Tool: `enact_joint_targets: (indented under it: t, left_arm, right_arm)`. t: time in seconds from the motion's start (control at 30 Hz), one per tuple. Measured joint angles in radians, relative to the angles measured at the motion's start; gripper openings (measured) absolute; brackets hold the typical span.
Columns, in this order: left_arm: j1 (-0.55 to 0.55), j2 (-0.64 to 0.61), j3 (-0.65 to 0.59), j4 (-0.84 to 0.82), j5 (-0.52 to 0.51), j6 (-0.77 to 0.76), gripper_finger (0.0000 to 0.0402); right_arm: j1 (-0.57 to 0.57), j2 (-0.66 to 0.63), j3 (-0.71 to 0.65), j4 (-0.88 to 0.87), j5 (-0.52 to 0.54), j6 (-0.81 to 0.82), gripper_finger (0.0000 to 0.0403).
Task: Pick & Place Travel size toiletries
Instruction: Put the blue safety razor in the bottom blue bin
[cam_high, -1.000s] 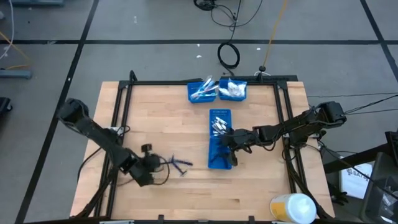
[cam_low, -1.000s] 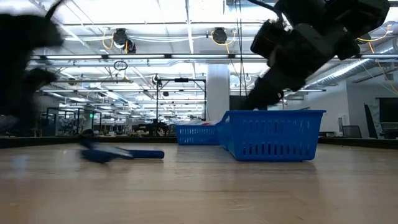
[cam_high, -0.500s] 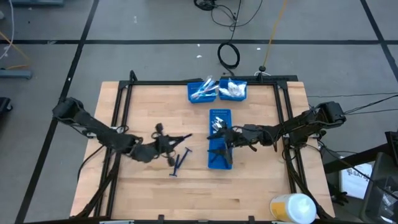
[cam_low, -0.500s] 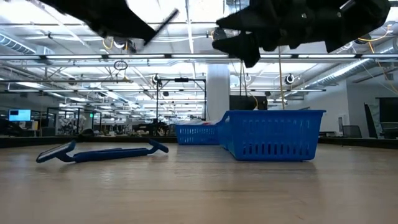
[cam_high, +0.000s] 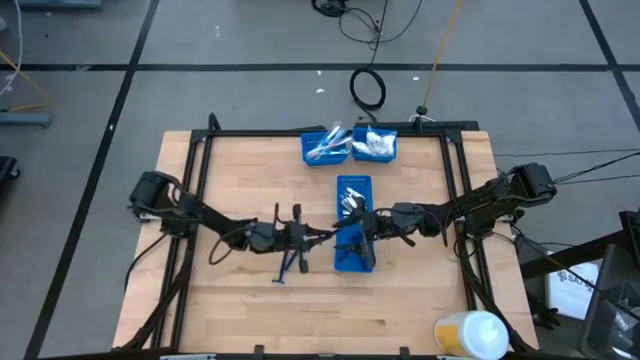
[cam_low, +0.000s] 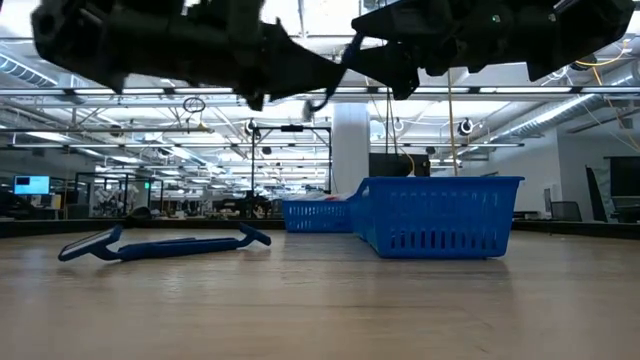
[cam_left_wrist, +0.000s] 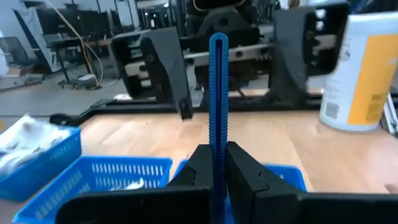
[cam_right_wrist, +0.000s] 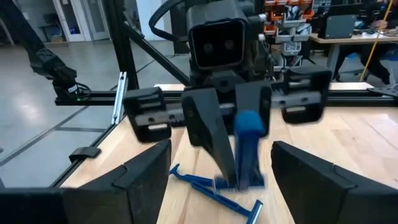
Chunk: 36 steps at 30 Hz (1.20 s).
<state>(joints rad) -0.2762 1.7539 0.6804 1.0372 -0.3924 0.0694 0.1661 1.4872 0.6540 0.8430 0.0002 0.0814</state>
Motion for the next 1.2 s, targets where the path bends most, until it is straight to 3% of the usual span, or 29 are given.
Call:
enact_joint_targets:
  t: [0.3, 0.6, 0.73, 1.07, 1.2]
  left_arm:
    - [0.012, 0.078, 0.125, 0.006, 0.104, 0.029, 0.0007]
    - [0.012, 0.079, 0.134, -0.005, 0.092, 0.056, 0.0019]
    - [0.013, 0.077, 0.135, -0.041, 0.081, 0.044, 0.0004]
    - [0.006, 0.077, 0.136, -0.046, 0.085, -0.049, 0.0017]
    - [0.006, 0.077, 0.137, -0.070, 0.040, -0.090, 0.0025]
  right_arm:
    - [0.000, 0.000, 0.000, 0.000, -0.001, -0.009, 0.0248]
    - [0.000, 0.000, 0.001, -0.008, -0.064, -0.040, 0.0098]
    - [0.002, 0.000, 0.000, -0.003, -0.091, -0.044, 0.0098]
    - [0.005, 0.000, 0.000, -0.001, -0.094, -0.036, 0.0097]
    - [0.004, 0.000, 0.000, -0.006, -0.082, -0.038, 0.0097]
